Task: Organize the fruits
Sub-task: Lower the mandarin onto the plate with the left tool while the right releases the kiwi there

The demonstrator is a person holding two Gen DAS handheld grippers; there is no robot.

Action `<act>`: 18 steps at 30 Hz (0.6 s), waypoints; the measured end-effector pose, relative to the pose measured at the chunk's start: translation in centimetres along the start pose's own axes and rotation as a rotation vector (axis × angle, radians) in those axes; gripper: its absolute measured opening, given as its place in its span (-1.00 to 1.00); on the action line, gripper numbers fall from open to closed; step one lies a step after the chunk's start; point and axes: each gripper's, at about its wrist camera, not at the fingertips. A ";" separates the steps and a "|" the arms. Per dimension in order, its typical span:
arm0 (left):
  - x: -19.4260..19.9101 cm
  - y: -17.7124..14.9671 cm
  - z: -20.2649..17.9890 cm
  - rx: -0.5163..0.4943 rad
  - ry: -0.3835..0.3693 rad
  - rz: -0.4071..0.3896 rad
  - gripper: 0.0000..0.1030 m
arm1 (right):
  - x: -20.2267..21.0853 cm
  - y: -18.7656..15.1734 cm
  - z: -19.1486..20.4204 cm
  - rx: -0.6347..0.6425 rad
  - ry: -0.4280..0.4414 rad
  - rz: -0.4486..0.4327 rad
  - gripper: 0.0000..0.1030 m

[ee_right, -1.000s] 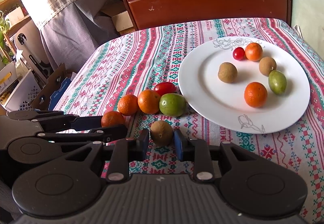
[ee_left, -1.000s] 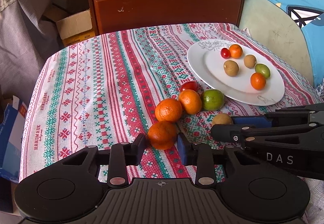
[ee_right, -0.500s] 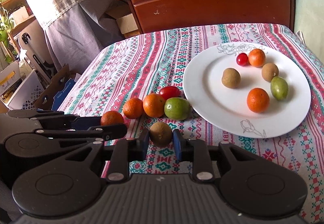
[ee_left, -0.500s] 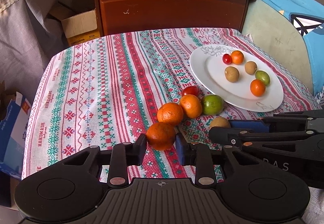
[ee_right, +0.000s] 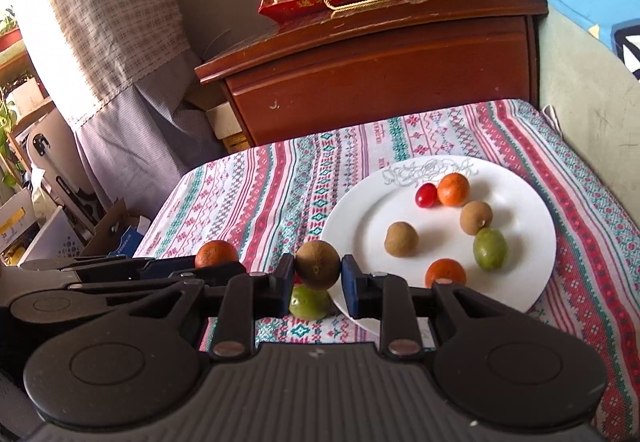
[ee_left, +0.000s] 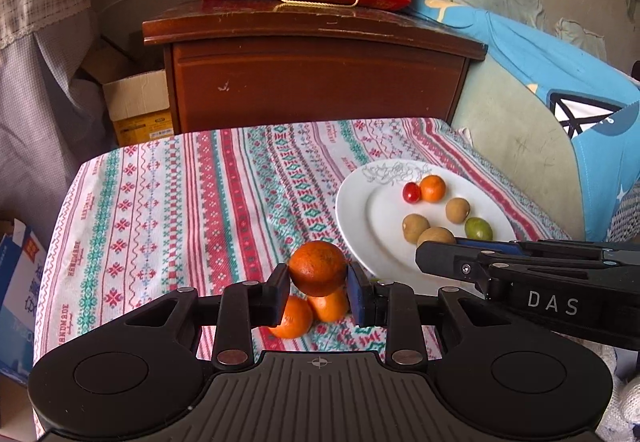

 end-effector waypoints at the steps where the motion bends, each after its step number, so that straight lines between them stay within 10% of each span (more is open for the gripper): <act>1: -0.1 0.3 -0.1 0.004 -0.005 -0.004 -0.46 | 0.1 0.3 -0.2 -0.007 -0.005 -0.006 -0.51; 18: -4.7 3.5 -1.8 0.024 -0.072 -0.020 -0.45 | -1.0 2.5 -5.4 -0.183 -0.111 -0.022 -0.51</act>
Point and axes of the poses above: each gripper's, at about its wrist camera, not at the fingertips, and x roughly against the way its jaws point, z to its left, y to its top, and after that the axes turned 11 degrees about -x, right-handed
